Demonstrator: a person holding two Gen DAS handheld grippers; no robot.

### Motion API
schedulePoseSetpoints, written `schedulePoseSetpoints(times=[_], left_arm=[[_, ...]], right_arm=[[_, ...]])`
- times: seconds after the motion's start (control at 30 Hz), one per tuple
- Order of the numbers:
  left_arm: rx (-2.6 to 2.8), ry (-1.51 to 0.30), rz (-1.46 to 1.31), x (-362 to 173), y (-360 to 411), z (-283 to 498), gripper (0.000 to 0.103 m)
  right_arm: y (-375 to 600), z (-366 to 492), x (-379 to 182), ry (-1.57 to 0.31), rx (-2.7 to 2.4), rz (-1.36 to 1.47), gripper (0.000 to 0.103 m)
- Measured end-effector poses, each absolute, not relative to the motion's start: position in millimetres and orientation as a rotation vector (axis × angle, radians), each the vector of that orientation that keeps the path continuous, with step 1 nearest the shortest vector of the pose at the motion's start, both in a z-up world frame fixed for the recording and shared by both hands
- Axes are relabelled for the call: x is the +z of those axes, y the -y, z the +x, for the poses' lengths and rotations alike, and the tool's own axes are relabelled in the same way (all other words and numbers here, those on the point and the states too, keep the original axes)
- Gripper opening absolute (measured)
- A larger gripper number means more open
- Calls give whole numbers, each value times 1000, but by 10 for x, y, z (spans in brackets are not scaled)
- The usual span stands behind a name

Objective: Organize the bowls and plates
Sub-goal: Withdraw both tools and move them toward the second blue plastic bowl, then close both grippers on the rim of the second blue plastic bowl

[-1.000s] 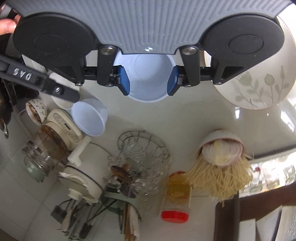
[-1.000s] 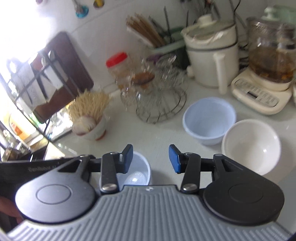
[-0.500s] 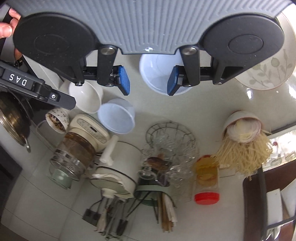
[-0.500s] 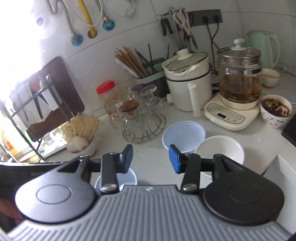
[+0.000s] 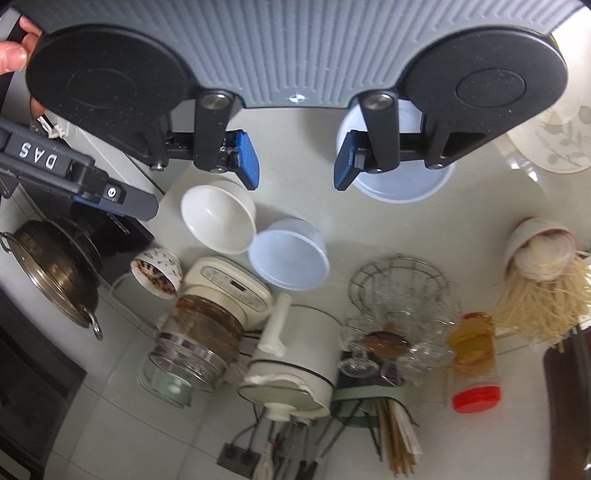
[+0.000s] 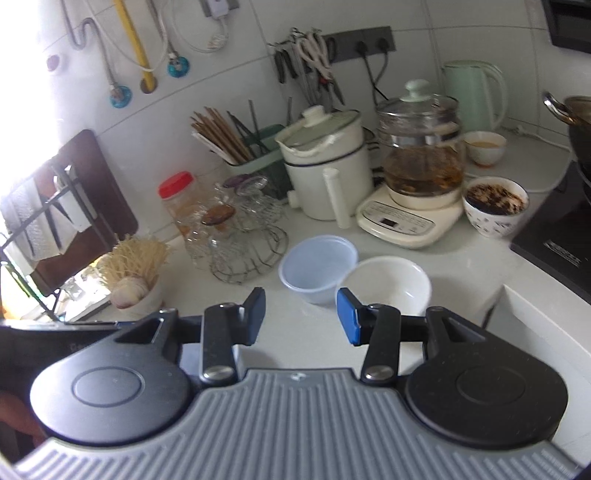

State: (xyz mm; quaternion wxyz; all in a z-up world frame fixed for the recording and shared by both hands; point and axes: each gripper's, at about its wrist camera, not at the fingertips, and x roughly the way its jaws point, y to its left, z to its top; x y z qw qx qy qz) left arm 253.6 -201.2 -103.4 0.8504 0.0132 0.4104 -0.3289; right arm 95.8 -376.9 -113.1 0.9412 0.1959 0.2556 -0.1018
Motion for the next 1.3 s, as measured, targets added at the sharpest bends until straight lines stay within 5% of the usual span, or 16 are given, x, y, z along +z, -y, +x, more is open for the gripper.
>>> schedulePoseSetpoints(times=[0.7, 1.3], left_arm=[[-662, -910, 10, -977, 2460, 3111, 58], [-557, -1043, -108, -1528, 2948, 3838, 58]], right_arm=[[4252, 1371, -1123, -587, -221, 443, 47], [4878, 2319, -1501, -752, -132, 445, 46]])
